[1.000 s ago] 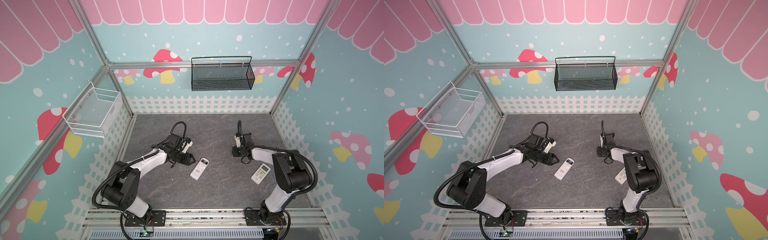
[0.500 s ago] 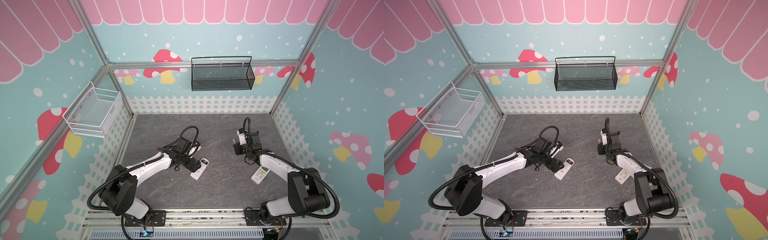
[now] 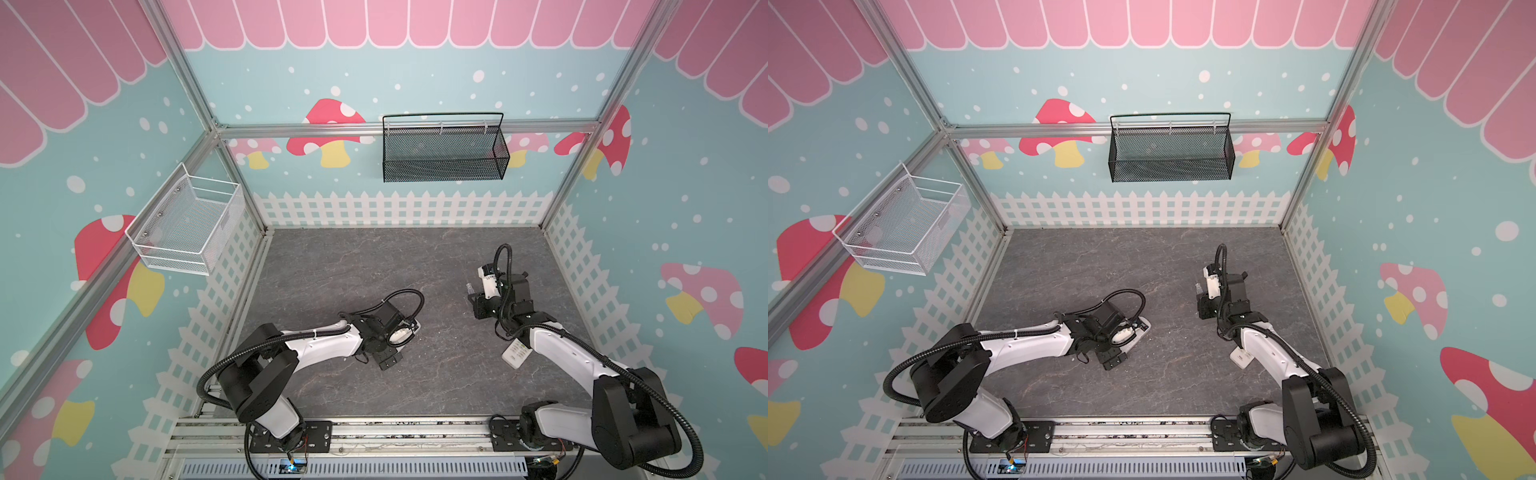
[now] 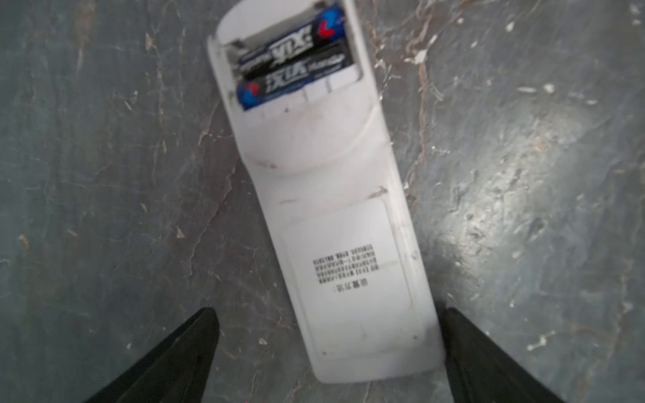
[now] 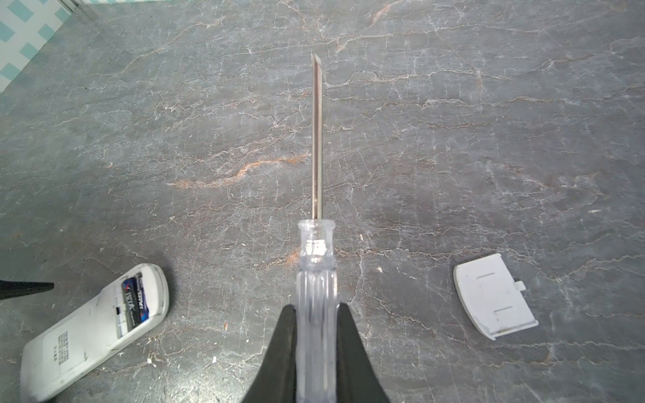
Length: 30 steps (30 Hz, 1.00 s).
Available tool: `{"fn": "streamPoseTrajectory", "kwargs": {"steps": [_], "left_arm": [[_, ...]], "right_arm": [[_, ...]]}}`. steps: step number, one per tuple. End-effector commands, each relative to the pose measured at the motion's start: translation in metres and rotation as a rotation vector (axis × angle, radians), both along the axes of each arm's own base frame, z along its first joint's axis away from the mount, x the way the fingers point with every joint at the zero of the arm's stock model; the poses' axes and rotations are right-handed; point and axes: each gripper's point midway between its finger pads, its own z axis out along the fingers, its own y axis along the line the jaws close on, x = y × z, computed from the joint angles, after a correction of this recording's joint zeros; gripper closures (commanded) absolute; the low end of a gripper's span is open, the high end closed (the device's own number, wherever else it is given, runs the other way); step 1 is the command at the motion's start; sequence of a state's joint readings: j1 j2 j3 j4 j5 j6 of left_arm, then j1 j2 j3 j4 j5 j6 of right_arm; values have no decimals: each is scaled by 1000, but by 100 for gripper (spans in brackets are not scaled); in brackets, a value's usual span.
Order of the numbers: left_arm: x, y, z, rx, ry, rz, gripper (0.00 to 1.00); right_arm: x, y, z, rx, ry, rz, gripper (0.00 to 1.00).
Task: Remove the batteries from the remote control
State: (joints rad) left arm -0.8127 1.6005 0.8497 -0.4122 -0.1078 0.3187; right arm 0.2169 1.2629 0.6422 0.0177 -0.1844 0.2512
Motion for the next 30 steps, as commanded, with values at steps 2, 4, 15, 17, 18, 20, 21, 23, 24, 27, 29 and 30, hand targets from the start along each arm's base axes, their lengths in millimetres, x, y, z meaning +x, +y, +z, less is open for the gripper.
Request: {"fn": "streamPoseTrajectory", "kwargs": {"steps": [2,4,15,17,18,20,21,23,24,27,29,30], "left_arm": [[18,19,-2,97,-117,5,1],[23,25,-3,122,-144,-14,1],[48,48,10,111,-163,93,1],[47,45,11,91,-153,91,1],[45,41,13,75,-134,79,1],[38,34,21,49,-87,54,0],[36,29,30,25,-66,38,0],[32,22,46,-17,-44,21,1],[31,18,55,-50,-33,17,1],[34,13,81,-134,8,19,1],[38,11,101,-217,44,66,3],[38,9,112,-260,66,57,5]], "right_arm": [[-6,3,2,0,-21,31,97],[-8,5,1,3,-27,43,97],[-12,17,-2,28,-44,122,96],[-13,22,-1,33,-56,161,96],[-13,25,1,31,-64,181,97],[-14,30,5,31,-78,216,96],[-15,33,8,33,-91,241,97],[-18,43,16,43,-130,300,97],[-22,50,18,45,-147,345,97],[-27,66,25,32,-186,448,97],[-31,76,30,26,-213,510,97],[-35,82,32,20,-237,554,97]]}}
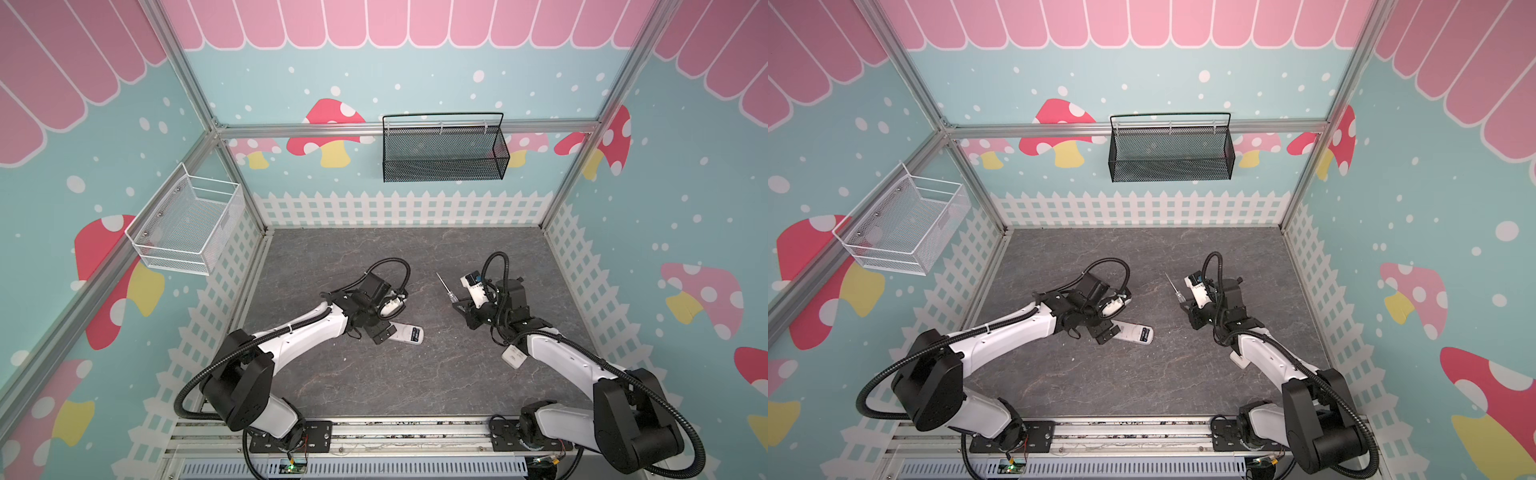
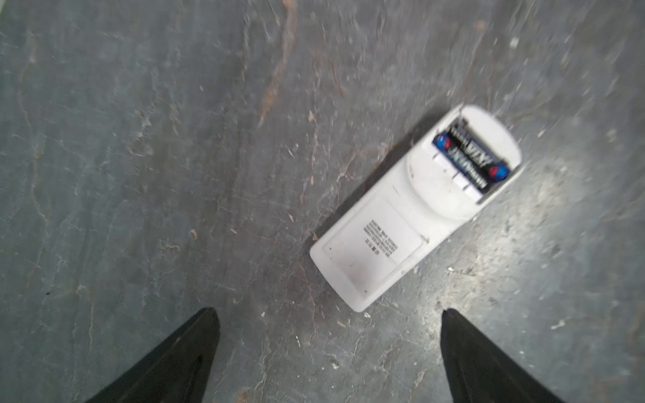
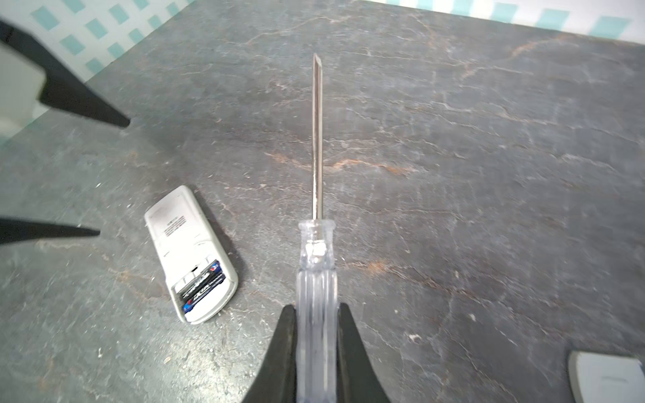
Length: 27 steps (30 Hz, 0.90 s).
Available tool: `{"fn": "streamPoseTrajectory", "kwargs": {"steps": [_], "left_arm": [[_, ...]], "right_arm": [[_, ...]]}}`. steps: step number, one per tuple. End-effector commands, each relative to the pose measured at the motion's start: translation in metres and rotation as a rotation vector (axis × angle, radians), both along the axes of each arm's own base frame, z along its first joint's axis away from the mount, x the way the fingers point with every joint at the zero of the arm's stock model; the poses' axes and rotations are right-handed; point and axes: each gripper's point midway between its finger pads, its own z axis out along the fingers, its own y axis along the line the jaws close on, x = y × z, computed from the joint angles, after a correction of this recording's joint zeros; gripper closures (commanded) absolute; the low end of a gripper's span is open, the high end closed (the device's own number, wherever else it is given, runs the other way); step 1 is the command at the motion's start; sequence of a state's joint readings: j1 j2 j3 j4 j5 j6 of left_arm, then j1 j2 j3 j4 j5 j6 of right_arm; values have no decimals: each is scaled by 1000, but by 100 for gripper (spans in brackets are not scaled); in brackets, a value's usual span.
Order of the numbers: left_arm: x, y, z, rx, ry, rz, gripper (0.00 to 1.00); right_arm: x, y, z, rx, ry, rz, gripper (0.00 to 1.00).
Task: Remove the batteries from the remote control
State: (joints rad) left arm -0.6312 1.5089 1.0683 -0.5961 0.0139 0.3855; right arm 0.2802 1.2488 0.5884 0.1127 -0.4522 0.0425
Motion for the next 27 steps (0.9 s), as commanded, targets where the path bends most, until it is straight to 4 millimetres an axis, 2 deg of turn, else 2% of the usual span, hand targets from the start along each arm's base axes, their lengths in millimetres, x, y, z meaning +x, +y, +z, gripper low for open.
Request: {"fn": "streamPoseTrajectory", "kwargs": {"steps": [1,4,7,9,12,17,21,27], "left_arm": [[-13,-4,33,-148,114,-23,5],[-12,-1,61,-243,150,-34,15],[-14,7,89,-358,185,-35,19],[-24,10,103,-402,196,-108,17],[-39,12,112,-406,199,-215,16],[-53,10,122,-400,184,-366,17],[-50,0,153,-498,185,-399,21],[-46,-13,176,-595,200,-426,31]], "right_arm": [[-7,27,26,-1,-145,191,97],[-17,42,34,4,-201,294,97],[-32,58,46,57,-245,426,97],[-42,68,52,85,-269,516,98],[-49,78,59,127,-256,597,100],[-57,93,69,207,-243,713,100],[-63,103,74,234,-246,767,100],[-83,112,75,340,-161,879,100]]}}
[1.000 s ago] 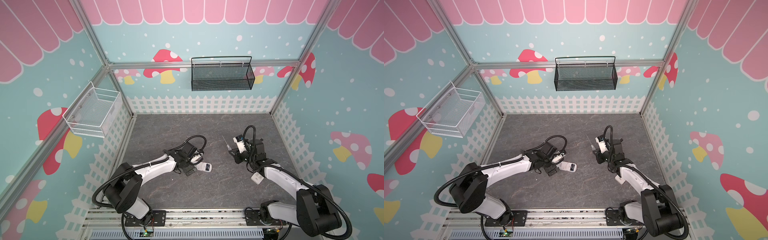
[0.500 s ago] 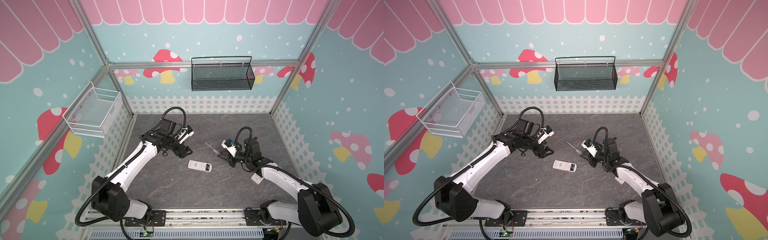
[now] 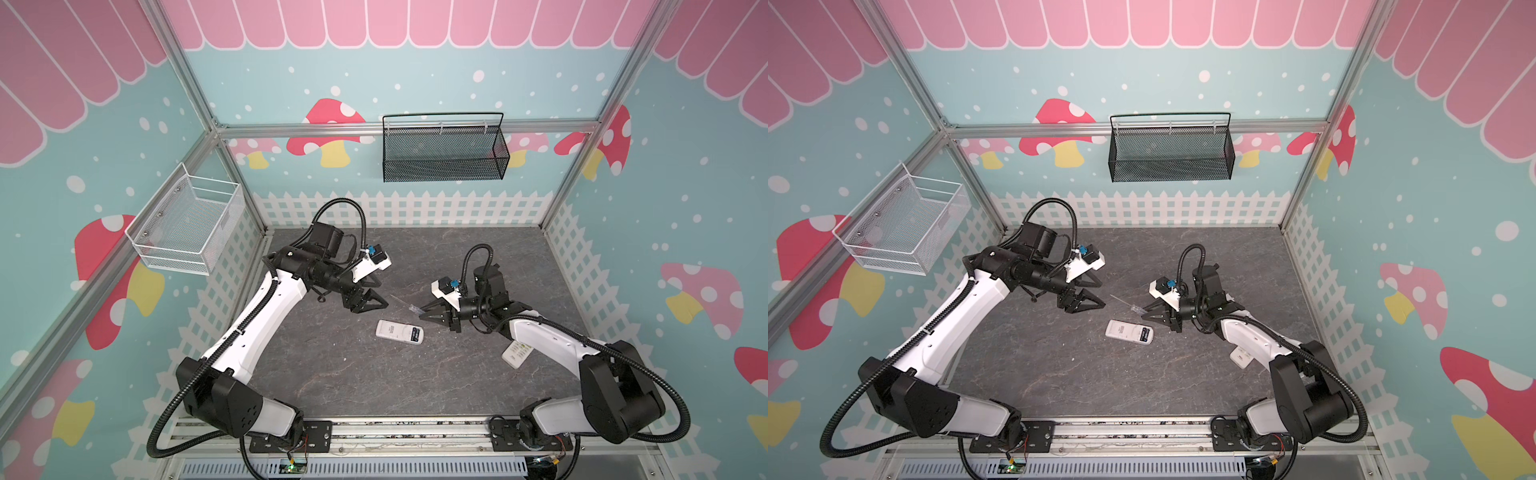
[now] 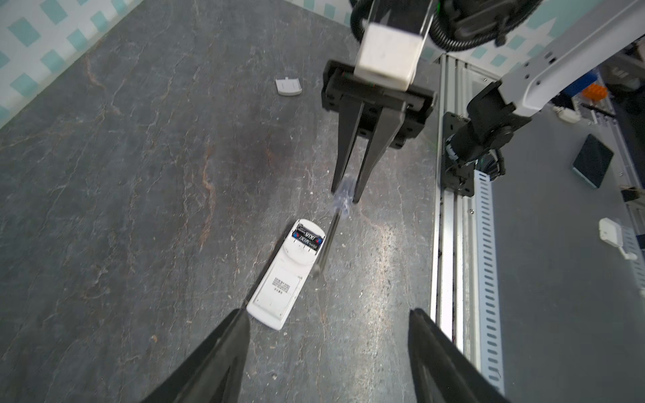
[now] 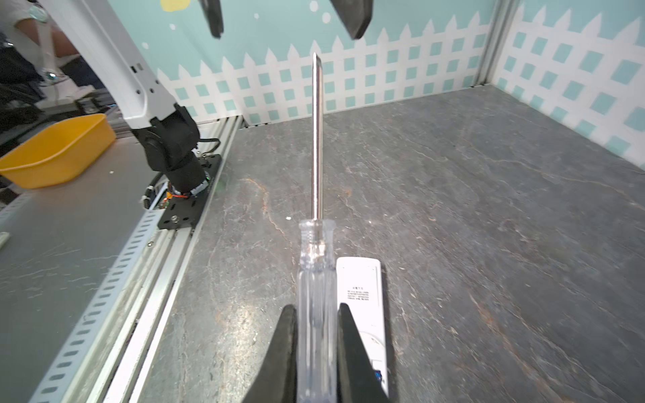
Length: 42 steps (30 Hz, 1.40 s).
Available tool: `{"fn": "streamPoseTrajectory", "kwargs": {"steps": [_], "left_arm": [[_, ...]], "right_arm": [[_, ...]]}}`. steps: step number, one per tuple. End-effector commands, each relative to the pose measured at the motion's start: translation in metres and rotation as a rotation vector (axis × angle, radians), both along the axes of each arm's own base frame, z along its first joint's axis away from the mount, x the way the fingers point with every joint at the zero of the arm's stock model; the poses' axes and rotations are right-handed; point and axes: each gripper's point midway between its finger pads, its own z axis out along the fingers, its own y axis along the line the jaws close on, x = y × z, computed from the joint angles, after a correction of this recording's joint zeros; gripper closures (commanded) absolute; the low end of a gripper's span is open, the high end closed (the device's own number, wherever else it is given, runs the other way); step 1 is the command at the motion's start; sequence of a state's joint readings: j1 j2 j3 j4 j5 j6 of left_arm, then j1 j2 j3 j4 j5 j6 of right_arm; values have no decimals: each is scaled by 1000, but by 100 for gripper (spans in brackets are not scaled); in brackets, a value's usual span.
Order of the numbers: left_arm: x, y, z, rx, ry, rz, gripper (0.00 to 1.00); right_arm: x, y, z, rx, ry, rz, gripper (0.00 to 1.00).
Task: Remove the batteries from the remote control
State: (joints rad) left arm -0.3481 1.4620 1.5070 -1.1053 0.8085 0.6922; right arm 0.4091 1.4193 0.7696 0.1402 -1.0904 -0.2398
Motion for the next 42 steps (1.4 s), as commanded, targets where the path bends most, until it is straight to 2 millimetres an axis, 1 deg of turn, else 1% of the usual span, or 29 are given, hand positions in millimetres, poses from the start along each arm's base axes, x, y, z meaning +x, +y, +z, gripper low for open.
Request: {"fn": "streamPoseTrajectory", "kwargs": {"steps": [1,5,8,10,12,14,16,18,19,21,24,26,29,32,34,38,42], "left_arm": [[-10,-8,13,-77,39,-65,32],[-9,-7,11,-65,37,-64,35],[-15,-6,10,-61,26,-106,38],[-16,-6,8,-57,21,-118,41],[-15,-6,11,-61,31,-106,41],[-15,-7,12,-68,48,-98,40],[-7,-7,11,-68,74,-43,38],[15,-4,10,-70,112,98,37],[23,0,11,-87,141,155,37],[42,7,14,-145,225,291,36],[57,12,16,-227,336,414,36],[66,15,18,-271,387,474,38],[70,13,25,-365,489,490,38],[70,8,30,-433,567,469,35],[70,7,30,-452,598,467,35],[77,4,22,-479,647,490,35],[80,5,13,-467,656,519,35]], "right_arm": [[-19,7,13,73,19,136,100],[-22,6,12,77,41,144,100],[-27,6,16,95,62,173,100],[-25,7,13,87,66,162,100],[-17,8,11,62,41,120,100],[-3,10,11,13,-46,26,100],[16,8,10,-59,-183,-114,100],[37,3,17,-117,-326,-281,100],[43,-1,24,-133,-385,-348,100],[53,-8,37,-159,-499,-474,100],[62,-21,46,-220,-639,-604,100],[63,-24,50,-286,-746,-655,100],[64,-30,53,-393,-923,-728,100],[70,-32,55,-478,-1020,-781,100],[71,-29,57,-521,-1069,-787,100],[66,-19,58,-550,-1168,-787,100],[65,-15,63,-569,-1206,-812,100]]}}
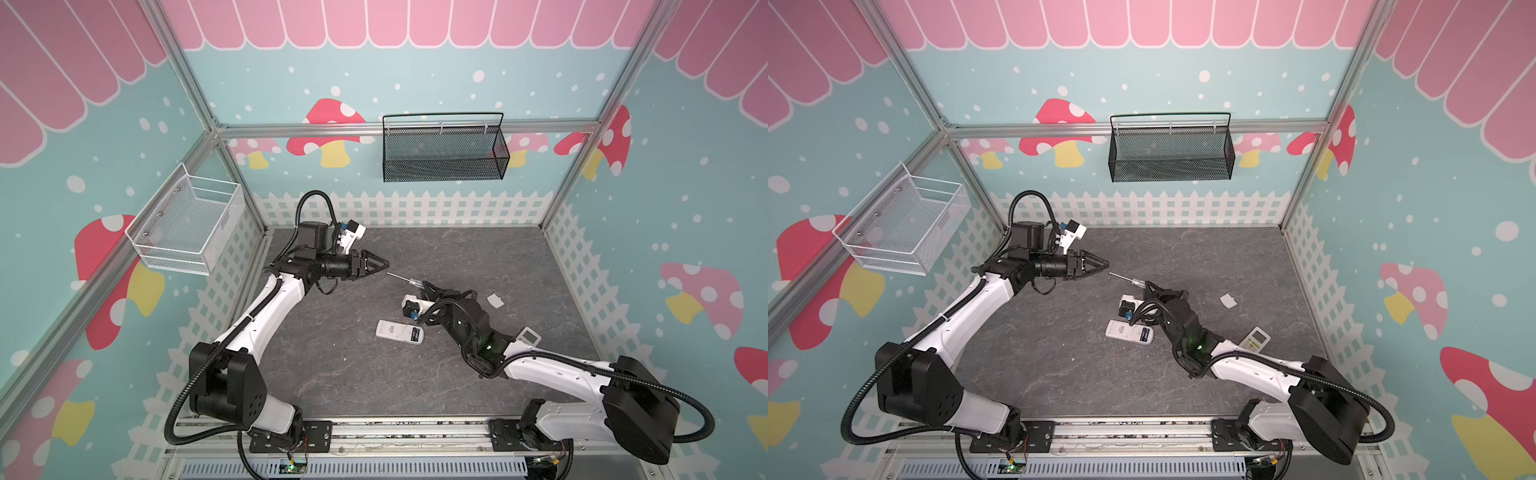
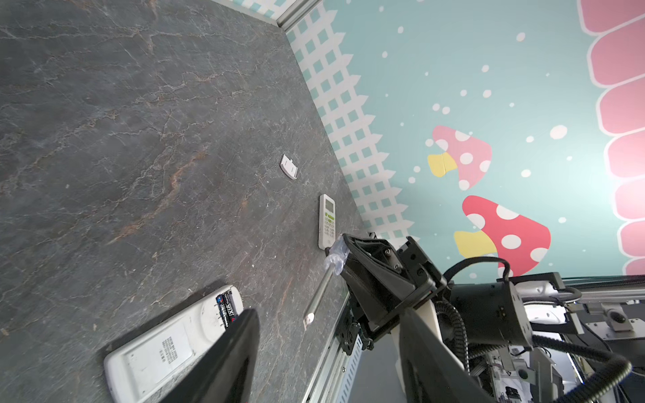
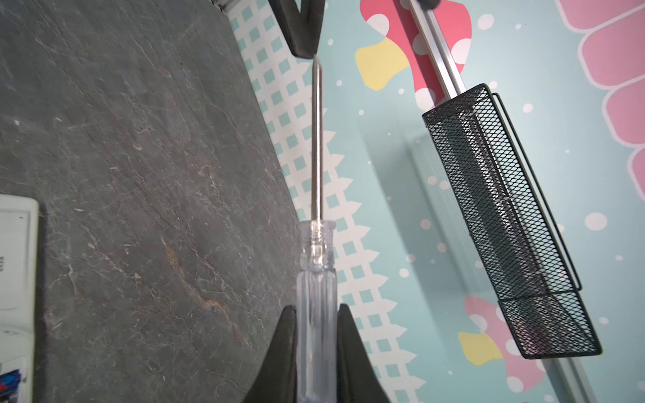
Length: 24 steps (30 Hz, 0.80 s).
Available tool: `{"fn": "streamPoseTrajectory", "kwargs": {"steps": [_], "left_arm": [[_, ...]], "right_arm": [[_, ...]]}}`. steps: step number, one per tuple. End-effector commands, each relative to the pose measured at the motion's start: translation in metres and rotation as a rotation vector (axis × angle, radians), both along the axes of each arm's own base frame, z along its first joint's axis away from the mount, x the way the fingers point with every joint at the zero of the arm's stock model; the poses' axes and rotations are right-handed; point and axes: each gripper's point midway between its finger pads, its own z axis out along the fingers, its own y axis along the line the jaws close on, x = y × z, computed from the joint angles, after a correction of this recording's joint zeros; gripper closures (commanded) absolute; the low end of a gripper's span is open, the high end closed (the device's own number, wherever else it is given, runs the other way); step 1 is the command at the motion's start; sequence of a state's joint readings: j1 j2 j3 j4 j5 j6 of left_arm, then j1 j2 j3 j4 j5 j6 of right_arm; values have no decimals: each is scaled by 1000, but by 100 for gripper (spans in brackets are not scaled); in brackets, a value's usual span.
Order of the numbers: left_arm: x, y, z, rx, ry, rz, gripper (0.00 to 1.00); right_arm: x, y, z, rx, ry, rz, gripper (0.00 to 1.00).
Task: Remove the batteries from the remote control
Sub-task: 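Carry the screwdriver toward the left gripper while the left gripper grasps its handle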
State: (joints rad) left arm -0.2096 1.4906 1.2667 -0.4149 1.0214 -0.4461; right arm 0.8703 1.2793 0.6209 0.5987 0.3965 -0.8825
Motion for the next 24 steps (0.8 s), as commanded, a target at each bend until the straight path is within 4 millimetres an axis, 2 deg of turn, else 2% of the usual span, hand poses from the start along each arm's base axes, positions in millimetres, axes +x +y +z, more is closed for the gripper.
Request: {"fn": "streamPoseTrajectory", "kwargs": {"steps": [1,9,13,16,19,22,24], "left_arm": [[2,-1,4,-32,8,16,36],[-3,-16,-11,-24,52,-9,40],[-3,-20,-6,-46,68,-20,46],[-2,-23,-8,-55,70,-21,54],[-2,-23,-10,-53,75,-18,66],[-4,-24,-15,-46,78,-17,72],[-4,-24,-16,-44,76,-18,81]], "right_arm": [[3,-6,21,-20,-119,-63,100],[0,-2,24,-84,-183,-64,100],[2,1,24,-95,-189,-69,100],[1,4,22,-104,-198,-58,100],[2,6,22,-107,-199,-65,100],[-1,9,18,-110,-195,-42,100],[0,10,17,-117,-193,-49,100]]}}
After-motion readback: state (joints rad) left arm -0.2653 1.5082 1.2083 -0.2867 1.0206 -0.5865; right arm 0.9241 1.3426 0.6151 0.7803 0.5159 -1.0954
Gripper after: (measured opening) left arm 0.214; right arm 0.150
